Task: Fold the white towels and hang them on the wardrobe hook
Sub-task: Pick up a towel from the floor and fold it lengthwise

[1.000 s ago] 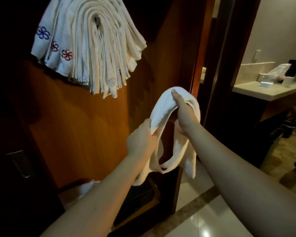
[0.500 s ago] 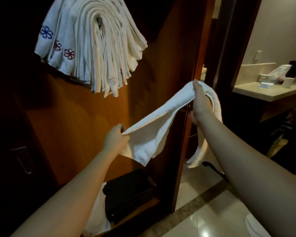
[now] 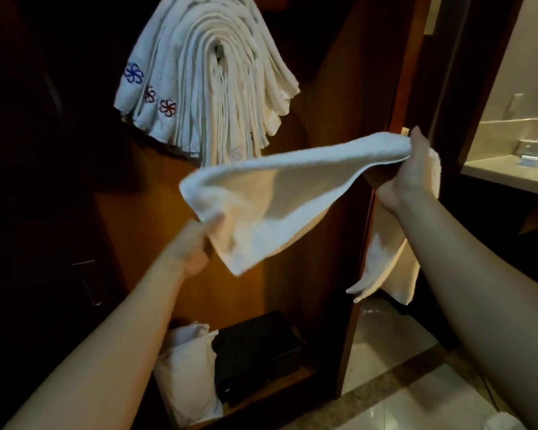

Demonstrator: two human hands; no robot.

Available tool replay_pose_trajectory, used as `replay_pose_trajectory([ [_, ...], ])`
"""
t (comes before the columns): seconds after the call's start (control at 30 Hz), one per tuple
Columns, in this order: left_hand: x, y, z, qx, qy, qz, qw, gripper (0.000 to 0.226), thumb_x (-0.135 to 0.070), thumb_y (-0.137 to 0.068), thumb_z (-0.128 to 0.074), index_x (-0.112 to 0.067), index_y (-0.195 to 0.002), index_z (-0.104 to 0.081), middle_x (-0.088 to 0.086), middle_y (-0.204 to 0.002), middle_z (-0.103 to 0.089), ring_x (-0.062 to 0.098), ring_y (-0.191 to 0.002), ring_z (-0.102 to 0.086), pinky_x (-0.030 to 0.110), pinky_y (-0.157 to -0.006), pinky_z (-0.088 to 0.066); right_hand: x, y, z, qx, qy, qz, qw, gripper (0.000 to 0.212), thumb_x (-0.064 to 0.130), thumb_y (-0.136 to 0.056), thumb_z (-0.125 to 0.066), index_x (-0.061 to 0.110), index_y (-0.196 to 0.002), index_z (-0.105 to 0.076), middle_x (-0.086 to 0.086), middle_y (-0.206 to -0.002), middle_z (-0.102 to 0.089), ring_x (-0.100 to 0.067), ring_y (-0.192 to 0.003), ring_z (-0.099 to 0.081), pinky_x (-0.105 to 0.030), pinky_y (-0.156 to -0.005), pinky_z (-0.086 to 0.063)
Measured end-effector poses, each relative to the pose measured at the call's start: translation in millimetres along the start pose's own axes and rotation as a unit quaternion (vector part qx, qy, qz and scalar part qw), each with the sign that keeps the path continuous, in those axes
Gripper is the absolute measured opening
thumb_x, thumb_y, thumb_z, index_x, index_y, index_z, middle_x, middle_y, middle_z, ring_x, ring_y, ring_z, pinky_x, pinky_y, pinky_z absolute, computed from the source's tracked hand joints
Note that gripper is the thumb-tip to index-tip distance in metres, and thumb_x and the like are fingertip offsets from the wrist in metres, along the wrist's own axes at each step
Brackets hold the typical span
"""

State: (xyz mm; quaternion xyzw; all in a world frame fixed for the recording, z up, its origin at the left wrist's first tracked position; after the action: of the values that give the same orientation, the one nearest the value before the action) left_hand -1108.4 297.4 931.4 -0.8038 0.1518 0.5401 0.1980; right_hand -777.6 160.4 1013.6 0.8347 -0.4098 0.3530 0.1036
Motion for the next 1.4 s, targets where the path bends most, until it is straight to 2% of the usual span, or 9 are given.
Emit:
replay_pose_trajectory([
  [0.13, 32.9, 1.1, 5.4, -0.009, -0.111, 0.023, 0.994, 0.026, 0.006, -0.088, -0.059, -0.013, -0.104, -0.067, -0.001, -0.092, -0.076, 0.023, -0.094, -0.07, 0.03, -0.072, -0.057, -15.5, -9.2, 11.2, -0.023, 0.02, -0.024, 0.999, 0.052, 0.048, -0.091, -0.066, 0.011, -0.127, -0.06, -0.013, -0.113, -0.072, -0.028, -0.093, -0.075, -0.04, -0.068, -0.06],
  [0.33, -56.6, 14.7, 1.8, -0.004, -0.033, -0.199, 0.979, 0.016, -0.003, -0.089, -0.057, -0.003, -0.105, -0.057, -0.001, -0.088, -0.072, 0.012, -0.077, -0.069, 0.027, -0.066, -0.056, -24.4, -21.5, 29.8, -0.031, 0.054, -0.036, 0.997, 0.057, 0.056, -0.086, -0.065, 0.018, -0.129, -0.06, -0.009, -0.114, -0.074, -0.029, -0.1, -0.073, -0.044, -0.079, -0.061],
  [0.47, -25.5, 14.5, -16.0, 0.033, -0.205, -0.083, 0.975, 0.028, 0.003, -0.095, -0.055, -0.02, -0.108, -0.063, -0.006, -0.105, -0.068, 0.014, -0.091, -0.062, 0.016, -0.061, -0.049, -32.2, -24.2, 30.0, -0.025, 0.069, -0.055, 0.996, 0.052, 0.054, -0.092, -0.051, 0.019, -0.129, -0.061, -0.009, -0.115, -0.074, -0.032, -0.103, -0.072, -0.046, -0.091, -0.056],
  [0.67, -43.8, 15.5, 11.7, 0.014, -0.057, -0.126, 0.99, 0.035, 0.001, -0.083, -0.058, -0.028, -0.079, -0.076, -0.004, -0.072, -0.068, 0.017, -0.059, -0.056, 0.024, -0.05, -0.044, -37.0, -25.3, 47.0, -0.046, 0.094, -0.07, 0.992, 0.05, 0.041, -0.098, -0.039, 0.014, -0.133, -0.063, -0.013, -0.114, -0.074, -0.034, -0.101, -0.072, -0.053, -0.09, -0.055],
  [0.9, -27.8, 15.9, 27.3, 0.031, -0.015, -0.106, 0.994, 0.033, 0.001, -0.079, -0.055, -0.021, -0.06, -0.07, 0.008, -0.077, -0.061, 0.025, -0.068, -0.058, 0.024, -0.049, -0.043, -49.5, -22.7, 47.1, -0.066, 0.049, -0.093, 0.992, 0.045, 0.035, -0.099, -0.041, 0.011, -0.131, -0.06, -0.015, -0.116, -0.073, -0.034, -0.098, -0.073, -0.046, -0.087, -0.058],
  [1.0, -18.1, 22.6, 25.6, 0.09, 0.011, -0.081, 0.993, 0.012, -0.022, -0.062, -0.079, -0.018, -0.06, -0.069, 0.01, -0.079, -0.057, 0.024, -0.071, -0.056, 0.024, -0.053, -0.044, -51.2, -22.8, 39.4, -0.057, 0.035, -0.101, 0.993, 0.044, 0.034, -0.101, -0.037, 0.01, -0.13, -0.06, -0.015, -0.113, -0.074, -0.034, -0.099, -0.073, -0.043, -0.088, -0.058],
  [1.1, -5.7, 25.5, 31.2, 0.039, 0.083, -0.029, 0.995, 0.046, -0.049, -0.079, -0.062, -0.01, -0.056, -0.062, 0.012, -0.083, -0.064, 0.024, -0.076, -0.064, 0.024, -0.055, -0.045, -53.4, -23.2, 31.1, -0.042, 0.033, -0.105, 0.993, 0.048, 0.03, -0.102, -0.03, 0.009, -0.133, -0.059, -0.017, -0.119, -0.071, -0.037, -0.106, -0.07, -0.051, -0.099, -0.052],
  [1.27, 29.9, 29.9, 37.4, -0.052, -0.191, 0.08, 0.977, 0.015, -0.01, -0.091, -0.068, -0.009, -0.093, -0.054, 0.011, -0.107, -0.068, 0.034, -0.101, -0.069, 0.034, -0.068, -0.056, -56.6, -17.1, 19.6, -0.04, 0.003, -0.107, 0.993, 0.045, 0.033, -0.104, -0.032, 0.01, -0.133, -0.058, -0.017, -0.117, -0.072, -0.038, -0.105, -0.07, -0.05, -0.092, -0.055],
  [1.4, 68.5, 37.2, 39.3, -0.085, -0.115, 0.189, 0.972, 0.051, 0.012, -0.086, -0.062, -0.02, -0.124, -0.051, 0.013, -0.12, -0.058, 0.032, -0.102, -0.063, 0.04, -0.074, -0.059, -61.4, -12.0, 8.5, -0.038, -0.018, -0.117, 0.992, 0.047, 0.039, -0.105, -0.036, 0.01, -0.138, -0.051, -0.018, -0.121, -0.07, -0.04, -0.105, -0.067, -0.048, -0.08, -0.055],
])
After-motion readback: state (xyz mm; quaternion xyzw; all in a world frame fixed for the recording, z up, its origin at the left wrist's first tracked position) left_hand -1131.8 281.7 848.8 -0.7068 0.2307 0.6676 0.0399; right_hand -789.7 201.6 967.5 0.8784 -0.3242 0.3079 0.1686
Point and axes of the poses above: each hand's wrist, its own y-axis away from the middle knuckle, its own z-axis out of the back of the hand, x = y × z, the point moved 9 cm from there along -y, towards the middle knuckle
